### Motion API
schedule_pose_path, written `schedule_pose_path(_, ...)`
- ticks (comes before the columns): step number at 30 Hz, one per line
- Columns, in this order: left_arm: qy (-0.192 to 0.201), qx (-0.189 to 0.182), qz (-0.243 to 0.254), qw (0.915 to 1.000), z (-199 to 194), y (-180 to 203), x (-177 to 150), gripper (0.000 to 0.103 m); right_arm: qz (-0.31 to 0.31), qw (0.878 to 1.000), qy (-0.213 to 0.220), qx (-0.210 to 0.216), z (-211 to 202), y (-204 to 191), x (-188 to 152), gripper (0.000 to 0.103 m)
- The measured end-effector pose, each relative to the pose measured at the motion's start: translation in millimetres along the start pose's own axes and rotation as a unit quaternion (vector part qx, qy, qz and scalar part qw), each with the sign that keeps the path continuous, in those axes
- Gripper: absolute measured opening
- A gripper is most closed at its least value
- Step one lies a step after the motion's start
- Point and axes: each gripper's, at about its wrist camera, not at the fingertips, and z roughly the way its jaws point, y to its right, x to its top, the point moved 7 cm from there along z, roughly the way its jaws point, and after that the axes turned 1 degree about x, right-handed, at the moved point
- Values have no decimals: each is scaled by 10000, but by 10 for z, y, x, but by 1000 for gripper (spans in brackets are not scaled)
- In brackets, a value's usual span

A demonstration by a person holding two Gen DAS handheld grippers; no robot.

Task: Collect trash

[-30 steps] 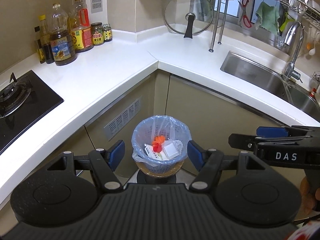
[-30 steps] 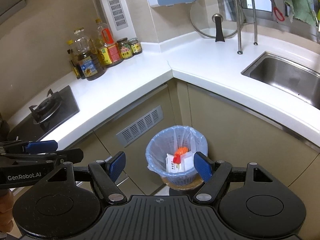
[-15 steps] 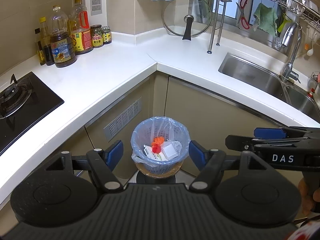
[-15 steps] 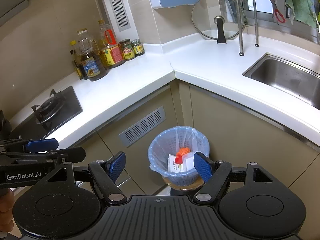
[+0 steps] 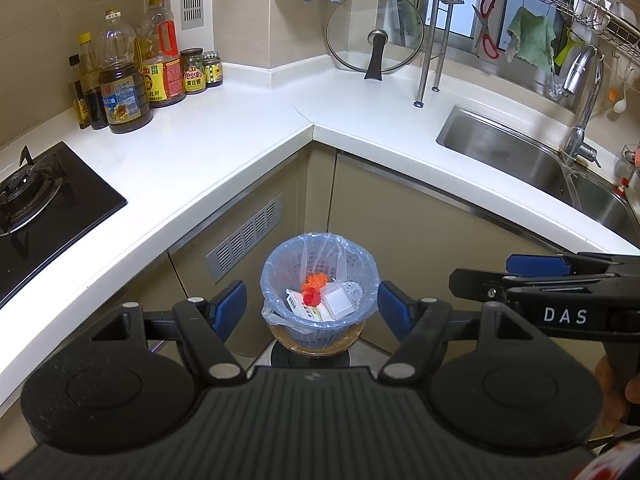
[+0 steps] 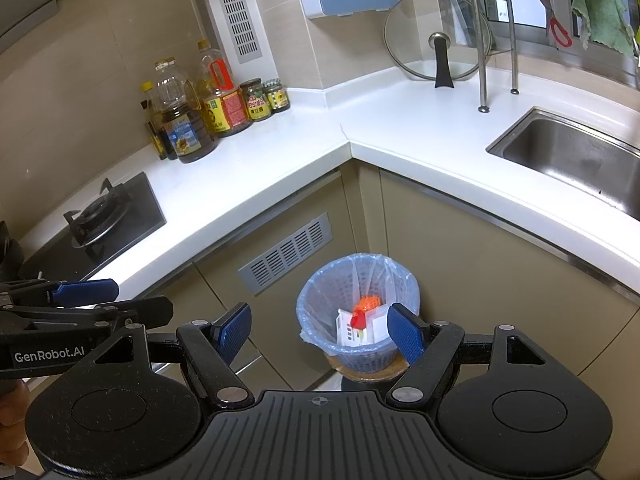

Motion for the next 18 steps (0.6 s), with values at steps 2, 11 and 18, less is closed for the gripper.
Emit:
schedule_pose_path(2, -1, -6, 2, 10000, -1, -2, 1, 70, 4, 10000, -1, 2, 1, 1, 0, 75)
schedule_pose_path(11, 13, -31, 15, 10000, -6, 30, -16, 70, 14, 10000, 9, -1, -28, 6, 21, 75)
schedule_pose_path(18, 9, -47, 20, 10000, -3, 29, -11, 70, 36, 10000, 23, -16, -38, 23, 47, 75)
